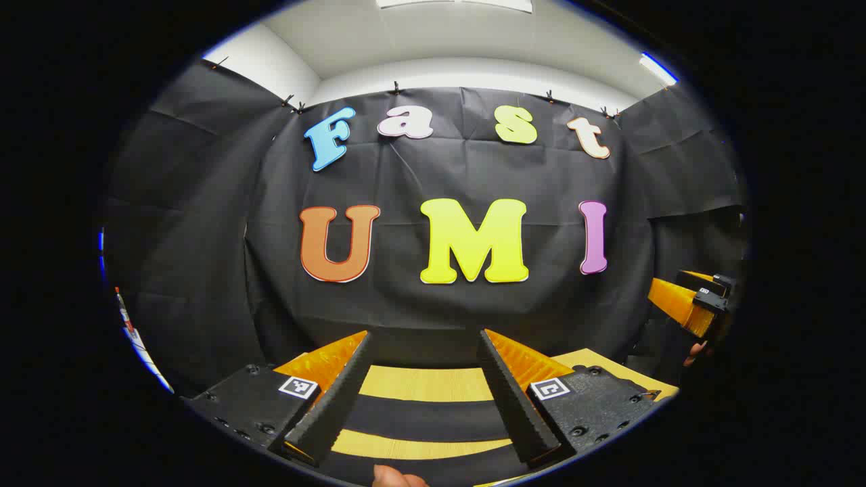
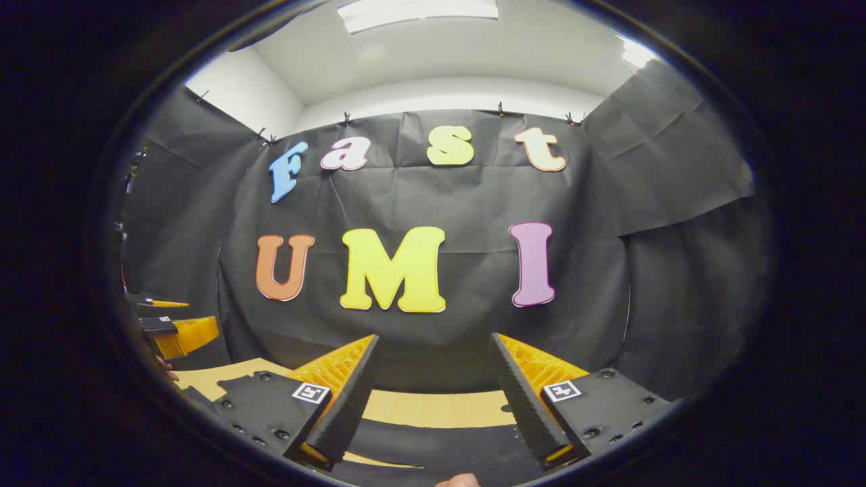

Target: Grasp the waist and the cuffs of the jeans and fold them to make the two legs overlap; first hold the waist and fold one-third of the jeans toward the cuffs, then hold the cuffs and fold the remaining one-third in the same direction to finish folding.

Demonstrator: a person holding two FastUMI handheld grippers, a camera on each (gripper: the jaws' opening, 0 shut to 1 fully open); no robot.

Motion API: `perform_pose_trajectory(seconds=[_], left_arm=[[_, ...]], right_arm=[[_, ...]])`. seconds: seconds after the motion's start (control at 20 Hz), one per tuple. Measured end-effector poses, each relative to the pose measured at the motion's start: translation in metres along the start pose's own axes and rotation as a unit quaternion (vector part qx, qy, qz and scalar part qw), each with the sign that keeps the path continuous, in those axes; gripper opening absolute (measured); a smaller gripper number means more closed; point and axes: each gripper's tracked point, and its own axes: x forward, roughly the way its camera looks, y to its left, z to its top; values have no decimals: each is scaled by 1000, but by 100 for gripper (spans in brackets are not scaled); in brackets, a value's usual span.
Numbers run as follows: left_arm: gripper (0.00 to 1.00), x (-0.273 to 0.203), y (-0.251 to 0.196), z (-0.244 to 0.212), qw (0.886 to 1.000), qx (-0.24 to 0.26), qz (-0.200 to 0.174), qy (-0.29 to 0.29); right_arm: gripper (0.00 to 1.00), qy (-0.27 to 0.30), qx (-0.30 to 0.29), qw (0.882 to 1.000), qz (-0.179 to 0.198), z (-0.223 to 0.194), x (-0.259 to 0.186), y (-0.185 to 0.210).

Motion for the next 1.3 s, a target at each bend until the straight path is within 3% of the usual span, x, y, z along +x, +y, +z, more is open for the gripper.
perform_pose_trajectory(seconds=[0.3, 0.65, 0.7, 0.95, 1.0, 1.05, 1.1, 1.15, 1.25, 1.3], left_arm=[[98, -5, 9, 9, 1000, 9, 5, -7], [98, -16, 5, 14, 1000, 17, 13, -12], [98, -16, 6, 13, 1000, 17, 14, -11], [98, -17, 14, 7, 1000, 9, 22, -4], [98, -17, 16, 4, 1000, 10, 24, -1], [88, -16, 17, 1, 1000, 10, 25, 3], [88, -16, 18, -3, 1000, 10, 25, 8], [98, -18, 20, -7, 1000, 9, 27, 13], [98, -24, 24, -19, 999, 7, 30, 31], [88, -26, 29, -29, 999, 4, 31, 44]], right_arm=[[98, -4, -2, 1000, 5, 5, -10, -2], [95, -10, 10, 1000, 15, 13, -5, -3], [99, -11, 9, 1000, 16, 13, -5, -3], [95, -18, 1, 1000, 18, 16, -5, -4], [99, -15, -1, 1000, 18, 13, -4, -5], [99, -10, -1, 1000, 17, 10, -3, -6], [95, -5, -2, 1000, 16, 5, -4, -7], [99, -1, -2, 1000, 15, 1, -4, -8], [95, 8, -3, 1000, 12, -8, -5, -12], [95, 13, -5, 1000, 13, -12, -7, -13]])
